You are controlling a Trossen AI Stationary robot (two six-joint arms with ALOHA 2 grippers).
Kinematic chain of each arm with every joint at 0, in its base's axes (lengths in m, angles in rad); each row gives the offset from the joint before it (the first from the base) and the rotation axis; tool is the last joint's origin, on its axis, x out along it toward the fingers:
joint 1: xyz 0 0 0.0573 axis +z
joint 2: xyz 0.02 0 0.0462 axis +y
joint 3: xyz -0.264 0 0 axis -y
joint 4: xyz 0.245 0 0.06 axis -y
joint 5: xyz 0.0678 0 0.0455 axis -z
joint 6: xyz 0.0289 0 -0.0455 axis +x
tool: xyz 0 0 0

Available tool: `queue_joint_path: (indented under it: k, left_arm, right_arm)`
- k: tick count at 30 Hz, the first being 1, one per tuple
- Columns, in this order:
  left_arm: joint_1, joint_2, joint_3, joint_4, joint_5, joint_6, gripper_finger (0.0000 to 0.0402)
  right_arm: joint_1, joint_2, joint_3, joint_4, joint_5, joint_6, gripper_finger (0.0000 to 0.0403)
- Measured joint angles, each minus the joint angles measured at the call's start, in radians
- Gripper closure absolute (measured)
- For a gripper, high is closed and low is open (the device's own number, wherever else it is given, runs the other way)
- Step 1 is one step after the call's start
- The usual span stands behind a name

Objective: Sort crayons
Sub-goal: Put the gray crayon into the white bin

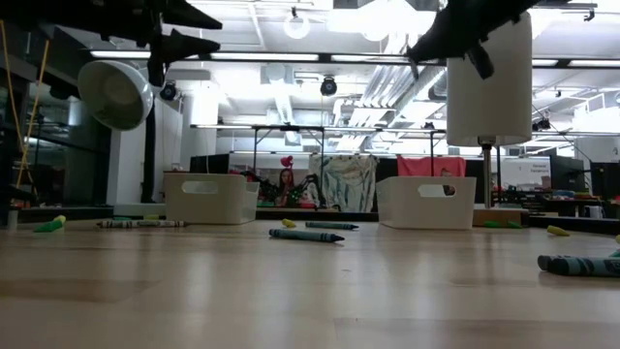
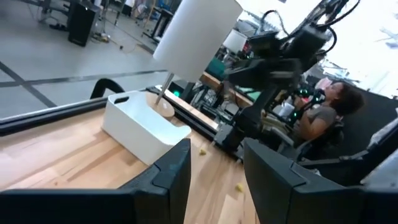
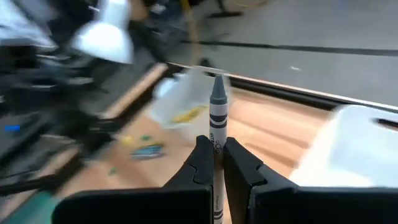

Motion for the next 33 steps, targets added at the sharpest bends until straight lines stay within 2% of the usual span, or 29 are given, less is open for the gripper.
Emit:
queue_joint_path:
  k: [5,9,12,16,21,33]
  left_arm:
    - [0.0,0.0,0.0,0.037,-0.004,0.0,0.027]
    - [0.0,0.0,0.0,0.036,-0.004,-0.022,0.027]
    - [0.0,0.0,0.0,0.036,-0.004,-0.037,0.027]
    - [0.0,0.0,0.0,0.036,-0.003,-0.053,0.0271]
    - [0.0,0.0,0.0,0.037,-0.003,-0.079,0.0271]
    - [-0.013,0.0,0.001,0.042,0.002,-0.095,0.0271]
  right_arm:
    - [-0.191,0.122,0.041,-0.157,-0.008,0.028,0.0402]
    - [-0.327,0.255,0.04,-0.231,-0.082,0.114,0.0402]
    - [-0.392,0.364,0.039,-0.222,-0.144,0.131,0.0402]
    - [-0.433,0.491,0.039,-0.16,-0.2,0.145,0.0402]
    - [-0.454,0.598,0.039,-0.126,-0.205,0.247,0.0402]
    - [-0.467,0.669,0.039,-0.116,-0.213,0.41,0.04]
